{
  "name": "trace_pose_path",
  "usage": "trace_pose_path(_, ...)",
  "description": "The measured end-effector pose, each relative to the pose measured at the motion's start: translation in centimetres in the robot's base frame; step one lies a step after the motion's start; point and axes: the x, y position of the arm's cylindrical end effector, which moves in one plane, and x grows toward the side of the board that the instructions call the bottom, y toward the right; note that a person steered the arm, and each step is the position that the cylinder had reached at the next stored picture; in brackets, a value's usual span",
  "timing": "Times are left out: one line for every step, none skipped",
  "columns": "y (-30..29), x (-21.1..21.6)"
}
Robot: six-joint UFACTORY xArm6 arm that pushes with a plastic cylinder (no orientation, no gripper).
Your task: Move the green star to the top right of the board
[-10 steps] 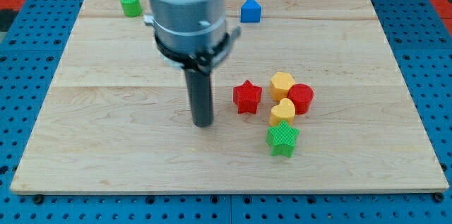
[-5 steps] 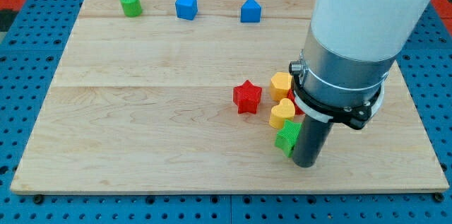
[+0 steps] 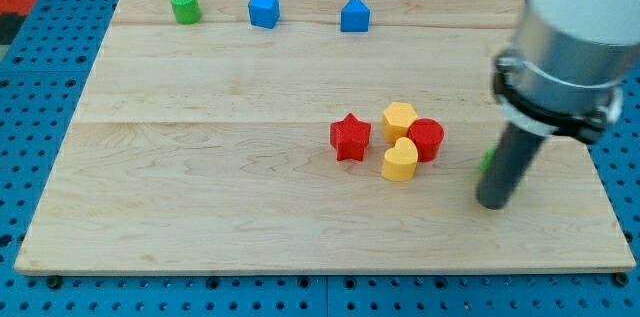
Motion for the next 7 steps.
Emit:
trace_pose_path(0.1, 3.6)
trace_pose_path(3.3, 2.3)
trace_pose_path(1.4, -2.4)
trace_pose_path(1.2, -5.3)
trace_pose_path(1.8, -9.0)
trace_pose_path(1.9, -13.7)
trace_pose_path(1.9, -18.1)
